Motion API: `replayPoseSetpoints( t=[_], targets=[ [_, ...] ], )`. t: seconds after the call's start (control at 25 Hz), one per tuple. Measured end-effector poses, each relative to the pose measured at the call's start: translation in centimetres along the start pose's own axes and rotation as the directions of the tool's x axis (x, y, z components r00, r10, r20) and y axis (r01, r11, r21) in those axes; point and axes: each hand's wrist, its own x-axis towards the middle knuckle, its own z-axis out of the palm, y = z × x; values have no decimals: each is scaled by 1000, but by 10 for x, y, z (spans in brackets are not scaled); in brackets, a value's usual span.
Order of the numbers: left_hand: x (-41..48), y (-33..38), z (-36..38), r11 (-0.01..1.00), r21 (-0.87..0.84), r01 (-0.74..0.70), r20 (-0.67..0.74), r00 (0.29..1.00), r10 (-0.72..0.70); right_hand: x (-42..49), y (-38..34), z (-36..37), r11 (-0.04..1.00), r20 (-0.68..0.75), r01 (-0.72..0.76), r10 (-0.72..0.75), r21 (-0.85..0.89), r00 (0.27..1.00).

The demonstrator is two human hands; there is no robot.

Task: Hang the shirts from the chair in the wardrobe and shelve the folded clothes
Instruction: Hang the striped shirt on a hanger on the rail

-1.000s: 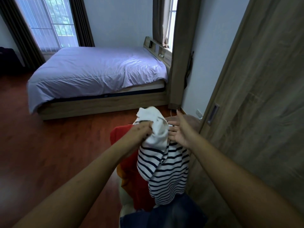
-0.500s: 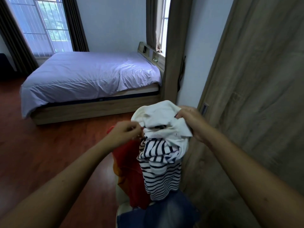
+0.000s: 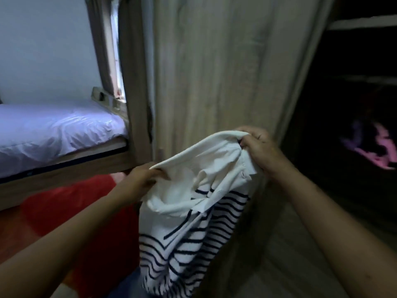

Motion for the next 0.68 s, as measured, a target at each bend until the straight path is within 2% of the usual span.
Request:
replayPoseSetpoints(
  t=[0.08,0.2,0.28,0.36,0.44,0.56,0.68],
  targets=[
    [28,48,-2,996,-30,-82,9,997,82,-35,13,-64,995,-129,-20,8,-95,992],
    [78,126,1,990,-115,-86,8,996,88,-85,38,-144,960,-285,-161,93,-228,954],
    [109,178,14,990,-90,-105,38,993,108,-114,52,-182,920,-342,-262,155,-292,927],
    [132,219,30,980,-37,-195,98,975,198,-136,59,-208,888,-405,-327,182,-323,896],
    [153,247,44,957,-25,-288,143,947,288,-148,55,-230,859,-422,-333,155,-389,893],
    [186,276,48,958,-75,-275,141,949,283,-152,43,-254,801,-427,-320,89,-506,900],
    [213,292,45,954,-163,-251,148,950,275,-125,31,-268,775,-491,-258,-77,-577,868]
  ],
)
